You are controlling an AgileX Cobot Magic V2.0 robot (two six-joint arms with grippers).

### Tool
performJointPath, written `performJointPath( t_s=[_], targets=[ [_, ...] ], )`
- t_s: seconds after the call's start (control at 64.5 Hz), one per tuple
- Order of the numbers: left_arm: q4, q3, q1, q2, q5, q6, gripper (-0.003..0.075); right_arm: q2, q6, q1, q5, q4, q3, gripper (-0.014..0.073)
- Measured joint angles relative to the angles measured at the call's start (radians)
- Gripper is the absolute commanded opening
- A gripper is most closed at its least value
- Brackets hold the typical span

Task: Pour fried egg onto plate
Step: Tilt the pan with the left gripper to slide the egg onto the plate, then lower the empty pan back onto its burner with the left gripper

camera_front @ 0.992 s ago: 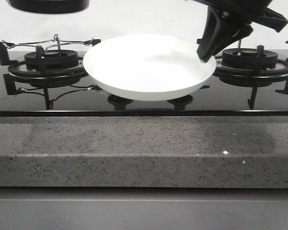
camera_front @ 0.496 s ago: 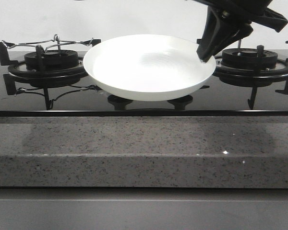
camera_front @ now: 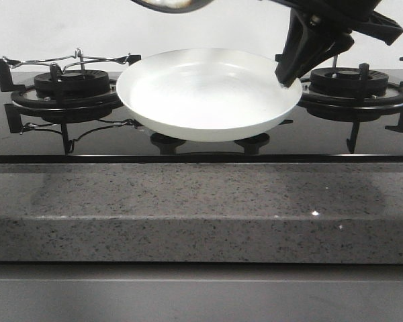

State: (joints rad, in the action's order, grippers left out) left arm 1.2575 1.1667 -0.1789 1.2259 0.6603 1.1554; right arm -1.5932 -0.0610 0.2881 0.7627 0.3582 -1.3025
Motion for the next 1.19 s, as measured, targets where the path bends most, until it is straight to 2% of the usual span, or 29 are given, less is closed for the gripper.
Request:
performJointPath(
  t_s=[0.186, 0.326, 0.465, 0.729, 0.961, 1.101, 1.194],
  targets=[
    [0.0, 0.0, -0.096, 0.0, -0.101, 0.27, -0.0019, 0.0, 0.0, 0.0, 0.0, 0.0, 0.0, -0.0067],
    [0.0, 0.0, -0.141, 0.0, -0.116, 0.397, -0.0019, 0.0, 0.0, 0.0, 0.0, 0.0, 0.0, -0.0067],
    [0.0, 0.0, -0.157, 0.0, -0.121, 0.464, -0.0019, 0.0, 0.0, 0.0, 0.0, 0.0, 0.0, -0.0067],
    [-0.002, 0.0, -0.157, 0.0, -0.133, 0.477, -0.0019, 0.0, 0.0, 0.0, 0.004, 0.002, 0.0, -0.0067],
    [-0.002, 0.0, -0.13, 0.0, -0.218, 0.253, -0.0019, 0.0, 0.0, 0.0, 0.004, 0.002, 0.0, -0.0067],
    [0.009, 0.0, 0.014, 0.0, -0.223, 0.012, -0.0019, 0.0, -0.002, 0.0, 0.004, 0.002, 0.0, -0.0067],
    [0.029, 0.0, 0.129, 0.022, -0.178, -0.149, -0.0019, 0.0, -0.002, 0.0, 0.004, 0.002, 0.0, -0.0067]
  ],
)
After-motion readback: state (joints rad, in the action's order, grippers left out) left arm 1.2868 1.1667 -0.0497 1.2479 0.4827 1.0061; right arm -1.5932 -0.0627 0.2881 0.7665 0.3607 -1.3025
